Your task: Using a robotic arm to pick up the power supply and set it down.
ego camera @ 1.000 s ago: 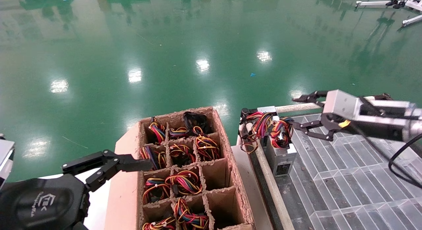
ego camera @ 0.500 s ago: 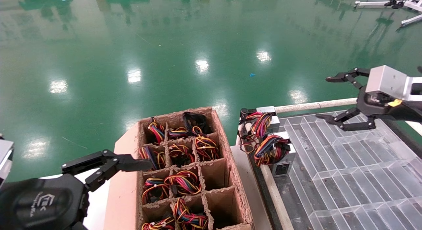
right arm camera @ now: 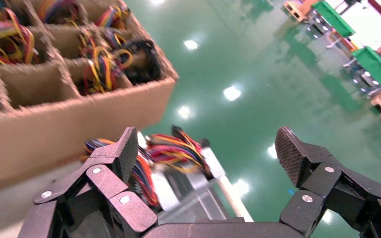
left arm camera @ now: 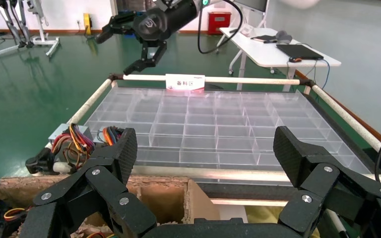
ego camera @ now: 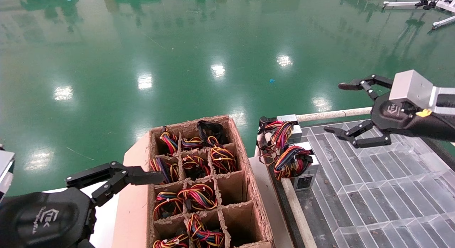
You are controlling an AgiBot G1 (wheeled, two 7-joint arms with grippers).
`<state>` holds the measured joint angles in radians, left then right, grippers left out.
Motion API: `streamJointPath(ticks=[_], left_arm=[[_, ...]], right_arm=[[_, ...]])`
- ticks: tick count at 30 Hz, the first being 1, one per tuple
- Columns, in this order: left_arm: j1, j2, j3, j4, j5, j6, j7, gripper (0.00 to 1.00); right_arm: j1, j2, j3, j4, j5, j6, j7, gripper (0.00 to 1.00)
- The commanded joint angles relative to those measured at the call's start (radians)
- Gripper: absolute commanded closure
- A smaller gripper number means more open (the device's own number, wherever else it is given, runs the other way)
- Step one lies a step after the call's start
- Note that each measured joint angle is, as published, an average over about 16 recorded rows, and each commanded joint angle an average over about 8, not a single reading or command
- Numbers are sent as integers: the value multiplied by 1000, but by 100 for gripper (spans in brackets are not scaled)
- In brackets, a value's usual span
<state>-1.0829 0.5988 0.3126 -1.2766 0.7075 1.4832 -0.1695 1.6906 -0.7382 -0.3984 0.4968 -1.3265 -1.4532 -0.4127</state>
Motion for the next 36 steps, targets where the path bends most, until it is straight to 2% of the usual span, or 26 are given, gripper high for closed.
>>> streamJointPath(ticks=[1, 36], left_arm=[[0, 0, 0, 0, 0, 0, 0, 0], [0, -1, 1, 0, -1, -1, 1, 0]], right_arm=[[-28, 6, 5, 36, 27, -2, 27, 0], [-513, 106, 99, 656, 497, -35, 500, 0]])
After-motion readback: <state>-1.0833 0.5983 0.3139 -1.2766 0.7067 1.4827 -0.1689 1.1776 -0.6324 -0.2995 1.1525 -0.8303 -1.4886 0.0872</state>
